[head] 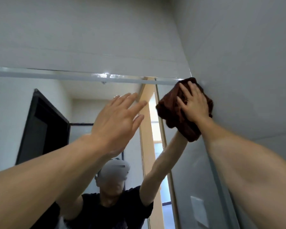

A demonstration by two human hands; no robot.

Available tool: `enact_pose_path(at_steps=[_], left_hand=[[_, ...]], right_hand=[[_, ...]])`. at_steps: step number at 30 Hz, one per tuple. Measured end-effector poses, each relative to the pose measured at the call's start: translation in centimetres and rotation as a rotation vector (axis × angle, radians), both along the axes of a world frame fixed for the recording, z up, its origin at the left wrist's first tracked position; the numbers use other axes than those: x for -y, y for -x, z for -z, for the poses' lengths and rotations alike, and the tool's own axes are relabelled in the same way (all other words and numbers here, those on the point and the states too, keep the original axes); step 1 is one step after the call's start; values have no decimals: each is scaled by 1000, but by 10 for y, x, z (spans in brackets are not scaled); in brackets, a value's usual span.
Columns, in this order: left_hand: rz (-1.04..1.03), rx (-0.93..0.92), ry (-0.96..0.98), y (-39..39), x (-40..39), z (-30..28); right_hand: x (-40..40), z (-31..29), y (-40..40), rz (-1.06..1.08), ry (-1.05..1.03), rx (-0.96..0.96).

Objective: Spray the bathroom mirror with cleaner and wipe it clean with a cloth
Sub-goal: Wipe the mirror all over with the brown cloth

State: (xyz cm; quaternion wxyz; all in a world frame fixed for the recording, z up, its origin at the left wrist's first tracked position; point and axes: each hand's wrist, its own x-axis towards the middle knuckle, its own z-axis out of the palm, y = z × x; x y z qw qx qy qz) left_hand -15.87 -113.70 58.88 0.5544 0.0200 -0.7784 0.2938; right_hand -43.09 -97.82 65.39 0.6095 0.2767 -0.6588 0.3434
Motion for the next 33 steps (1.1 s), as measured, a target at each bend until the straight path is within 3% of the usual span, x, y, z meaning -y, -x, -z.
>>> enact_pose_path(at_steps=[8,18,26,29,33], left_hand=[[-6,-21,-22,-11,25,-9],[-41,-246,-271,-136,151,1],[-201,-394,-446,-288,251,37],[-258,-410,-480,-321,269,46],[-197,-406,-475,-304,248,50]], right_hand=[[32,4,-32,-17,79,137],[238,19,-251,-97,-80,-89],[419,91,-455,-229,-428,-321],[445,102,-484,-348,-431,-281],[428,104,-477,-413,-424,-322]])
